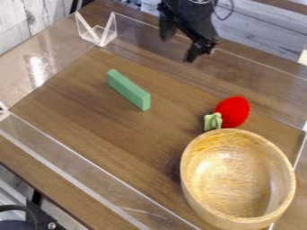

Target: Move the red object to the right side of the table

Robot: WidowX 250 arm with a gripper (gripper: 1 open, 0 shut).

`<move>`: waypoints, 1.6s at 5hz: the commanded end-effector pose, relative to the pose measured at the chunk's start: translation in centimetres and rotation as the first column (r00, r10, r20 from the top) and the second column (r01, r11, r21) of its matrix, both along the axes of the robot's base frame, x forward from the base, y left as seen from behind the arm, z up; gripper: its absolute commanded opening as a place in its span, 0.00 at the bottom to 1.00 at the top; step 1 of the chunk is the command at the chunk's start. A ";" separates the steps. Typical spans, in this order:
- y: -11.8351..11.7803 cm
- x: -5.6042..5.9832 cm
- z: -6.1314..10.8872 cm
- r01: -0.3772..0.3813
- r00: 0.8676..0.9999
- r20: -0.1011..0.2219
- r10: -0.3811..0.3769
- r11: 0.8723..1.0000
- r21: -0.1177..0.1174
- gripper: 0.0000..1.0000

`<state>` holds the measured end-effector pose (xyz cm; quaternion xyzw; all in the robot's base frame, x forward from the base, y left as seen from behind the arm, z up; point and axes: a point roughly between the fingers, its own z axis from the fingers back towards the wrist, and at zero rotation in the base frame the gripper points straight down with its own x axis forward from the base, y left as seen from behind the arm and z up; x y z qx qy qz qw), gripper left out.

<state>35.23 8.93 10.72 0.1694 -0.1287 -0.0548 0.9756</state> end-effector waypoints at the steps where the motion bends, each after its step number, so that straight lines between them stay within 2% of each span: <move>1: 3.0 0.4 2.5 0.015 0.996 0.090 -0.016 1.000 0.011 1.00; 2: 4.8 1.5 1.7 0.006 0.995 0.101 -0.007 1.000 0.005 1.00; 3: 5.5 2.2 0.5 0.021 0.994 0.104 -0.020 1.000 -0.007 1.00; 4: 6.0 2.2 -0.5 0.038 0.994 0.107 -0.036 0.999 -0.014 1.00; 5: 6.5 1.8 -0.8 0.044 0.992 0.115 -0.041 0.999 -0.019 1.00; 6: 6.9 1.8 -0.9 0.056 0.991 0.126 -0.052 0.998 -0.025 0.00; 7: 7.2 1.7 -0.7 0.034 0.990 0.135 -0.027 0.998 -0.046 1.00; 8: 7.5 1.8 -0.5 0.025 0.990 0.140 -0.015 0.997 -0.069 1.00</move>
